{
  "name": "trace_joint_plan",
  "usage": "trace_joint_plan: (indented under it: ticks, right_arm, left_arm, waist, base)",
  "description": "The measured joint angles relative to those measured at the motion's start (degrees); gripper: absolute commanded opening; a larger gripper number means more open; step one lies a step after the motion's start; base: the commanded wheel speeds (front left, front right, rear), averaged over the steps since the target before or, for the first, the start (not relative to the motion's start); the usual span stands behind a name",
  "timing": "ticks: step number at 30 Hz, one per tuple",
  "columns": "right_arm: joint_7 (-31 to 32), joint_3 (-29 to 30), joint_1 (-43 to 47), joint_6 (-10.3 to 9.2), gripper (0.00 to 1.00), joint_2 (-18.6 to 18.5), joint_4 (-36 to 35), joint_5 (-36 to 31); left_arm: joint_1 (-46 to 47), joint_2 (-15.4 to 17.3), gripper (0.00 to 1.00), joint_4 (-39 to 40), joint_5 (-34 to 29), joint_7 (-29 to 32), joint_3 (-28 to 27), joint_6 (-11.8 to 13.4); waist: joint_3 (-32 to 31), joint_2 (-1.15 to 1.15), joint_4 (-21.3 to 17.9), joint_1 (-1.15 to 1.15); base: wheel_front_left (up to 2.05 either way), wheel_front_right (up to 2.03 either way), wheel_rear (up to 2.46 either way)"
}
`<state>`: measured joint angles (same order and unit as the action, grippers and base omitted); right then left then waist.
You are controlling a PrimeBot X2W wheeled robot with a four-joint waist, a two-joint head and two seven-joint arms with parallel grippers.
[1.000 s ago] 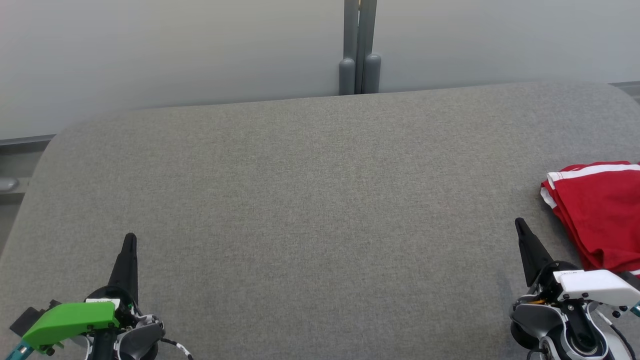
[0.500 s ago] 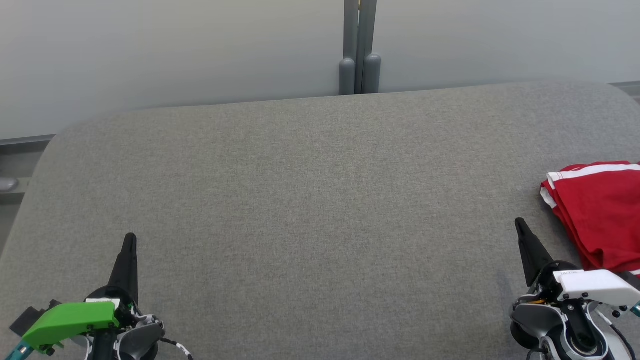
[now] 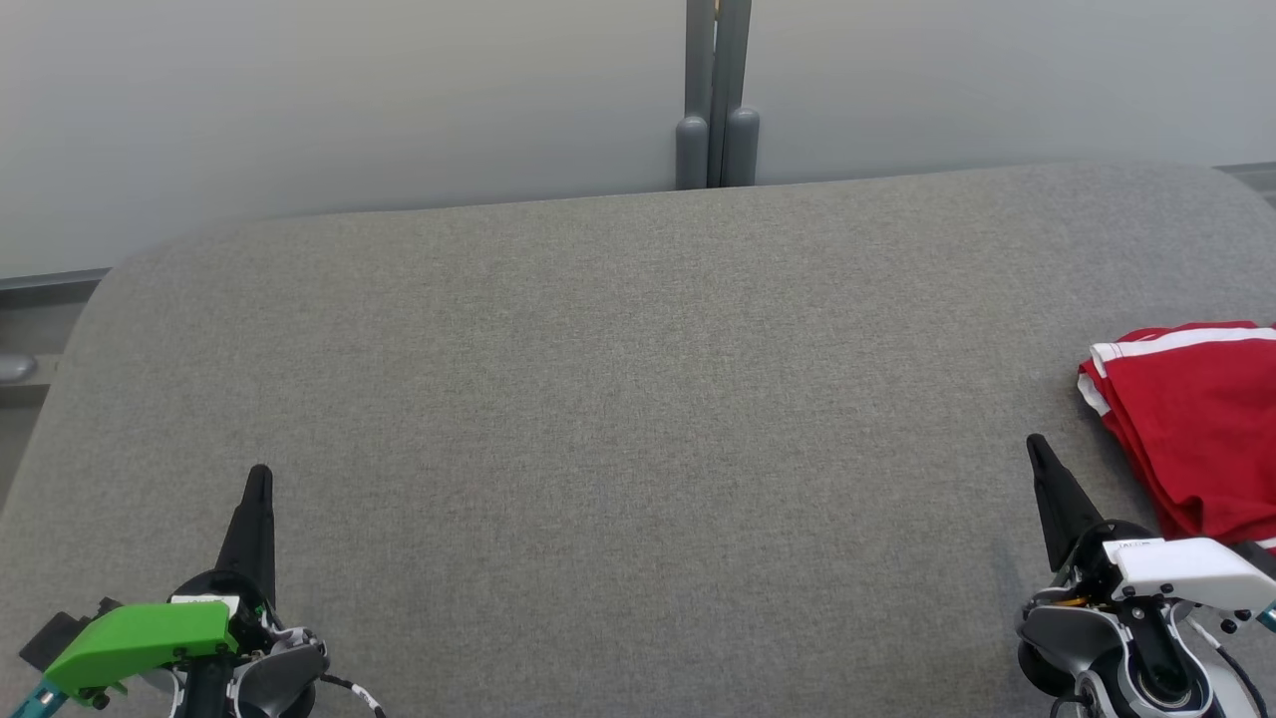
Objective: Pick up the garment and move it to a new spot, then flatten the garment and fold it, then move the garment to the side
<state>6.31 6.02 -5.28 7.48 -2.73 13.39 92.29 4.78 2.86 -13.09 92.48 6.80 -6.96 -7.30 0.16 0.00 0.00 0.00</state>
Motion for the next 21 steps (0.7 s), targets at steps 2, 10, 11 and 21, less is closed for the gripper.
trace_joint_plan:
  ticks: [2, 10, 11, 21]
  right_arm:
    - [0.00, 0.00, 0.00, 0.00, 0.00, 0.00, 0.00, 0.00]
    - [0.00, 0.00, 0.00, 0.00, 0.00, 0.00, -0.01, 0.00]
    - [0.00, 0.00, 0.00, 0.00, 0.00, 0.00, -0.01, 0.00]
    - [0.00, 0.00, 0.00, 0.00, 0.00, 0.00, -0.01, 0.00]
  left_arm:
    - [0.00, 0.00, 0.00, 0.00, 0.00, 0.00, 0.00, 0.00]
    - [0.00, 0.00, 0.00, 0.01, 0.00, 0.00, -0.01, 0.00]
    - [0.00, 0.00, 0.00, 0.01, 0.00, 0.01, -0.01, 0.00]
    - [0.00, -0.01, 0.00, 0.01, 0.00, 0.01, -0.01, 0.00]
  waist:
    - [0.00, 0.00, 0.00, 0.00]
    - [0.00, 0.00, 0.00, 0.00]
    - [0.00, 0.00, 0.00, 0.00]
    - [0.00, 0.00, 0.00, 0.00]
  base:
    - [0.00, 0.00, 0.00]
    - [0.00, 0.00, 0.00]
    - [0.00, 0.00, 0.00]
    - [0.00, 0.00, 0.00]
